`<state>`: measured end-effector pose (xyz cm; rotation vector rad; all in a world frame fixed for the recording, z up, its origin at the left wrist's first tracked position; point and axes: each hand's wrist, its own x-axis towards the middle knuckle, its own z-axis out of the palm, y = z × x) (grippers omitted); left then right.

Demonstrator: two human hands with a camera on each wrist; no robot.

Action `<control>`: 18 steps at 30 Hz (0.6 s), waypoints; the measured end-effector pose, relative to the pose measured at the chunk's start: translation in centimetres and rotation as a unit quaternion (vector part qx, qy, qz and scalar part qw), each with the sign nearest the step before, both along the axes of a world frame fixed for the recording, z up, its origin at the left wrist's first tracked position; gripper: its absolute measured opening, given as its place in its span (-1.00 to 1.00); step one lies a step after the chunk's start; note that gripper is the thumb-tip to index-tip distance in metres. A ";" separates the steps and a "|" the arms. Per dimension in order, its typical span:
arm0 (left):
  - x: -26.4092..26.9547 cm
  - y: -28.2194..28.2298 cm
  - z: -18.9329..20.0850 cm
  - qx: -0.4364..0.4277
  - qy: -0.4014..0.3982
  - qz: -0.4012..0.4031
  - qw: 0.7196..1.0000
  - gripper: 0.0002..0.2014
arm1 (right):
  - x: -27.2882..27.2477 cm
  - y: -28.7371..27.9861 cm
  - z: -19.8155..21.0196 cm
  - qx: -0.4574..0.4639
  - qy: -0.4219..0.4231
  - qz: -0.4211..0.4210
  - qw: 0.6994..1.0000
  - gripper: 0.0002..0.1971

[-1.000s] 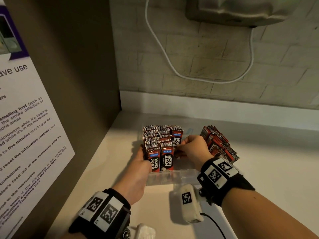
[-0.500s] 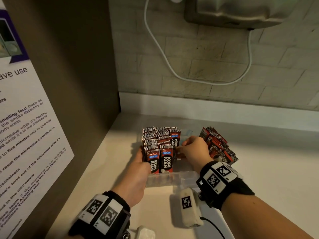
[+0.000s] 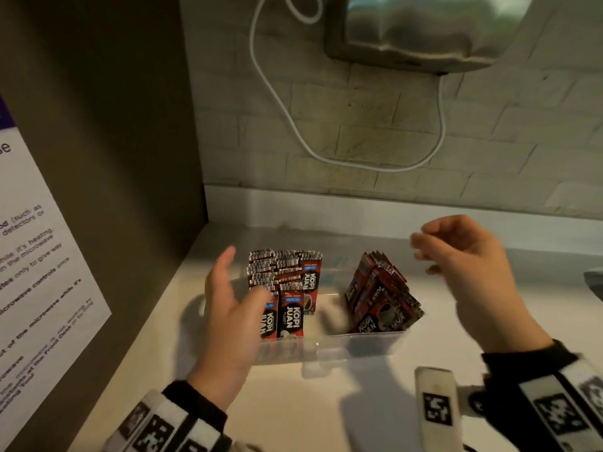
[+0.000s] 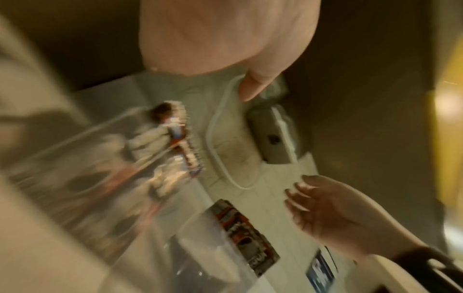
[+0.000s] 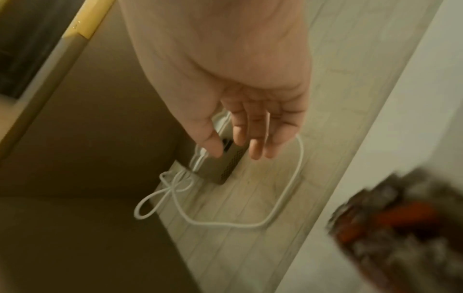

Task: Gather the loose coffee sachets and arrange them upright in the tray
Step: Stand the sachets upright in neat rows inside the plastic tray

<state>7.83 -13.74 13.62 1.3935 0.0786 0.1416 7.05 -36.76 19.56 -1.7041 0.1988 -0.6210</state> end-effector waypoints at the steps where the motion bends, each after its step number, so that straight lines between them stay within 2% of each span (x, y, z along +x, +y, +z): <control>1: -0.2 -0.5 0.7 0.038 -0.056 0.006 0.998 -0.42 | -0.2 -1.0 -0.1 -0.009 0.025 -0.007 1.000 -0.82; 3: 0.0 -2.0 1.6 0.139 -0.145 -0.021 0.979 -0.45 | -0.3 -2.6 -0.6 -0.039 0.113 -0.005 0.993 -0.74; 4: 0.3 -3.1 1.9 0.184 -0.155 -0.065 0.968 -0.45 | -0.2 -3.0 -0.9 -0.054 0.161 0.007 0.985 -0.66; 6: 0.8 -5.6 2.2 0.267 -0.109 -0.192 0.938 -0.35 | -0.1 -3.2 -1.4 -0.077 0.233 0.042 0.969 -0.52; 8: 1.5 -8.3 2.1 0.335 -0.017 -0.292 0.896 -0.09 | 0.3 -3.0 -1.8 -0.093 0.286 0.078 0.950 -0.41; 11: 2.8 -11.0 1.1 0.381 0.085 -0.348 0.853 0.14 | 0.9 -2.3 -2.0 -0.074 0.345 0.138 0.926 -0.29; 14: 3.8 -12.5 0.0 0.390 0.102 -0.357 0.843 0.26 | 1.3 -1.7 -1.9 -0.051 0.356 0.157 0.920 -0.27; 18: 4.7 -13.4 -0.8 0.378 0.115 -0.336 0.855 0.31 | 1.8 -1.5 -2.0 -0.060 0.368 0.175 0.911 -0.16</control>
